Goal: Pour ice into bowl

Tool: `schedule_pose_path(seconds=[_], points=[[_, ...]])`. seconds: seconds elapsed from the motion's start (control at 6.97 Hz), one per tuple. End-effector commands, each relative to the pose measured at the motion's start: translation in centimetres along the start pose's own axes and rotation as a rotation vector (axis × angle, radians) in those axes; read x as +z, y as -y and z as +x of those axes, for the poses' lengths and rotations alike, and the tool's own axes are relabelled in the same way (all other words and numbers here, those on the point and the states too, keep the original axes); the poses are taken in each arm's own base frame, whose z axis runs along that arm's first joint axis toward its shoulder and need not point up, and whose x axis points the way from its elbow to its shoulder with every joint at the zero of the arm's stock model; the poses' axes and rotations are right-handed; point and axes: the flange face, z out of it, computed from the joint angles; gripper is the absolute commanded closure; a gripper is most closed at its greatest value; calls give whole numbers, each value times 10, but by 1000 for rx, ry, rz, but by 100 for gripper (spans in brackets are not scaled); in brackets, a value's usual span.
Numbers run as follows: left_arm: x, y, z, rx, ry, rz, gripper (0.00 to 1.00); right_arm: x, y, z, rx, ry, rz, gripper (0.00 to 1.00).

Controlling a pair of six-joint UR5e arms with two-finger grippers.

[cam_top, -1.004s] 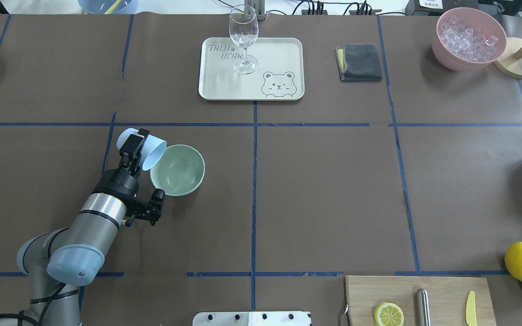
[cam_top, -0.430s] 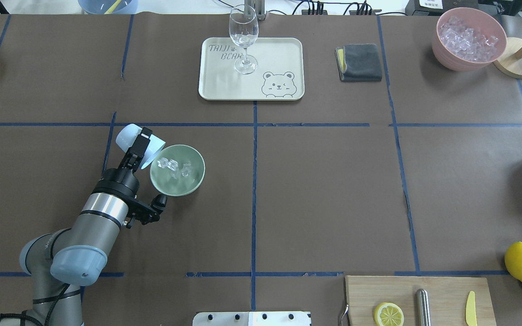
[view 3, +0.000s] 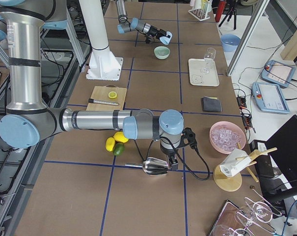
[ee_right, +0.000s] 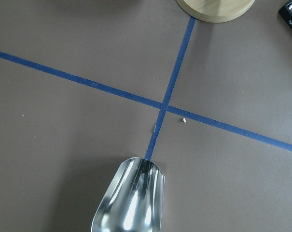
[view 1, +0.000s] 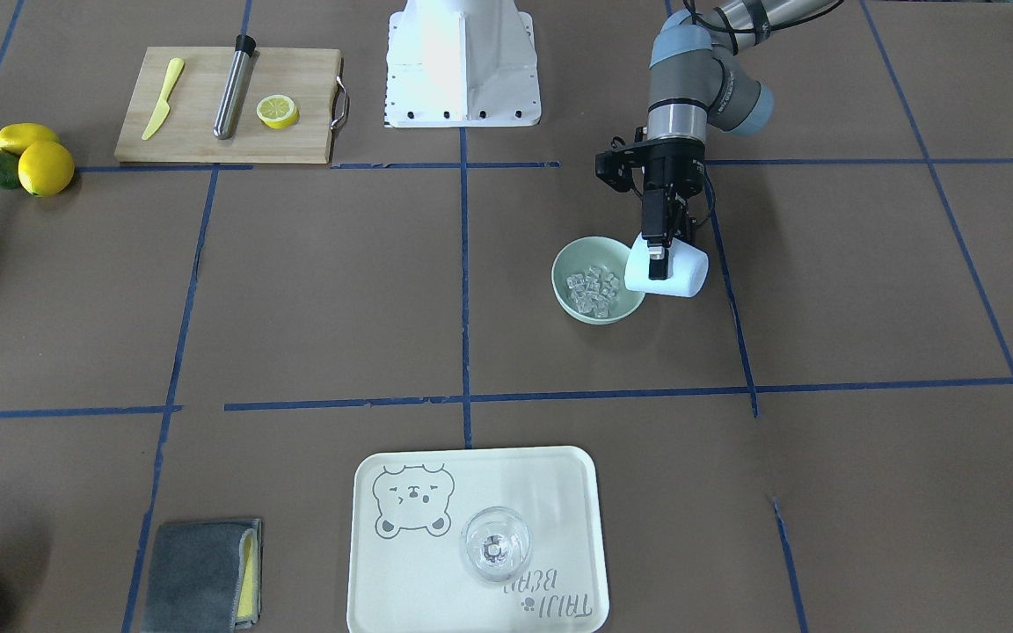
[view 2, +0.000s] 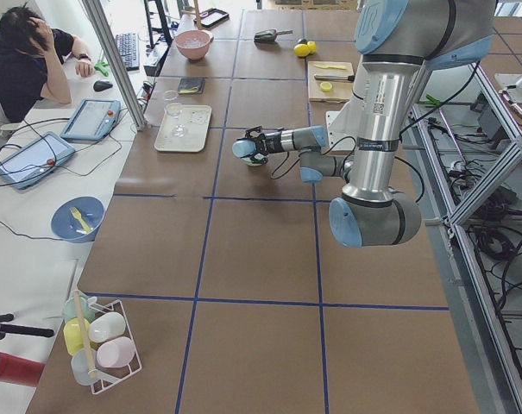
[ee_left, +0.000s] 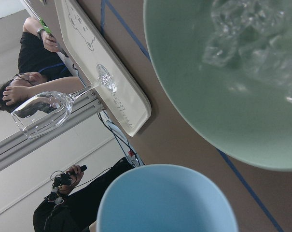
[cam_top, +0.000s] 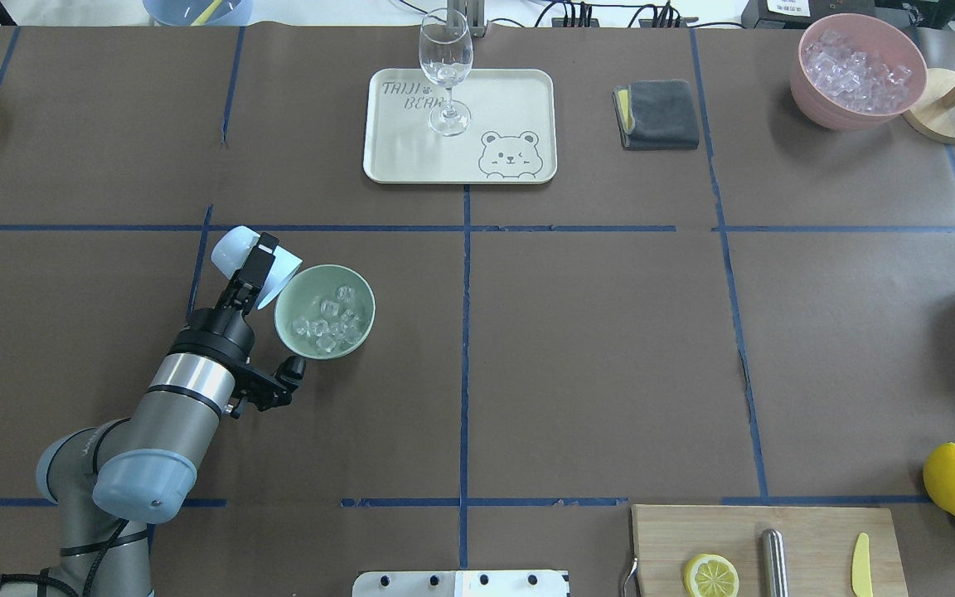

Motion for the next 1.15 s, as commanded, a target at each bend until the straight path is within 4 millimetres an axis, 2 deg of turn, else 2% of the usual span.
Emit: schedule_pose_path(seconds=[0.0, 0.14, 0.29, 0.43, 0.86, 1.0], points=[[-1, -1, -3, -5, 3, 1, 100, 1, -2, 1, 0, 0, -1, 0], [-4, -3, -9, -46, 22, 11, 100, 1, -3, 1, 1, 1, -2, 0], [-13, -12, -21, -173, 97, 46, 100, 3, -5, 1, 2, 0, -6, 0], [-20, -24, -21, -326, 164, 83, 100, 3, -6, 1, 2, 0, -6, 0], [-30, -27, -22, -985, 166, 181, 100, 2, -5, 1, 2, 0, -4, 0], [-35, -21, -25, -1210, 144, 218, 100, 2, -5, 1, 2, 1, -4, 0]])
